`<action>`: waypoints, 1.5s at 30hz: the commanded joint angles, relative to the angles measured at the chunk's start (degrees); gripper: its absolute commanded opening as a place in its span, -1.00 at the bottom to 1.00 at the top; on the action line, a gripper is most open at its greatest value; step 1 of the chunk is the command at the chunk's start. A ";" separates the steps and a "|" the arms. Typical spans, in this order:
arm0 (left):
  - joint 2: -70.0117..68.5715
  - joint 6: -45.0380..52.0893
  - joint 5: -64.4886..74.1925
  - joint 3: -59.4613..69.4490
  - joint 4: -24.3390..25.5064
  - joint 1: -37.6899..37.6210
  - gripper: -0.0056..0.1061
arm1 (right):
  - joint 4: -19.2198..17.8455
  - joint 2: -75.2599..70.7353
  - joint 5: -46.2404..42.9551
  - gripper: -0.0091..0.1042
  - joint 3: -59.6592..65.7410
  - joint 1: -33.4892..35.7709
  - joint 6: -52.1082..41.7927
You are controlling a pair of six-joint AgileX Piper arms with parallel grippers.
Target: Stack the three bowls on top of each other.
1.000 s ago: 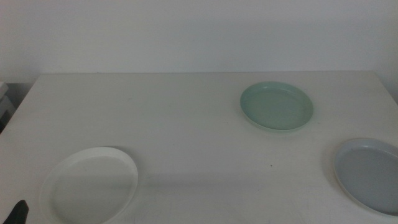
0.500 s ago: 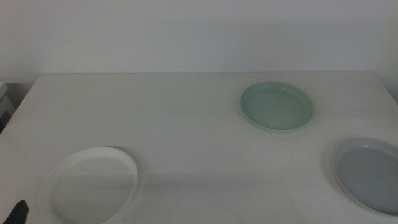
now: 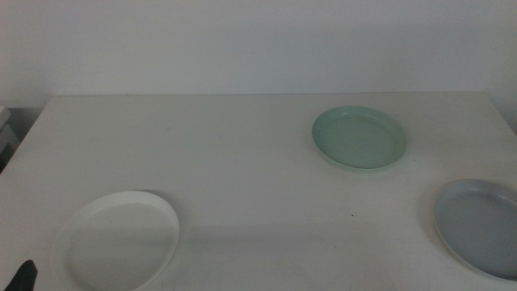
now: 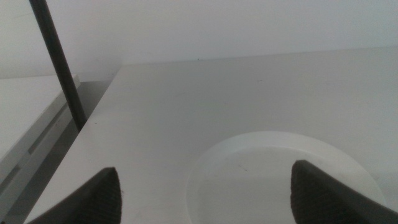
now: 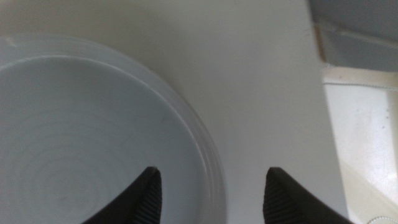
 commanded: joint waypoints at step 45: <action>-0.77 -0.30 -4.15 -0.26 -0.63 -0.28 0.98 | 12.86 0.17 -2.45 -0.86 -5.60 41.02 6.72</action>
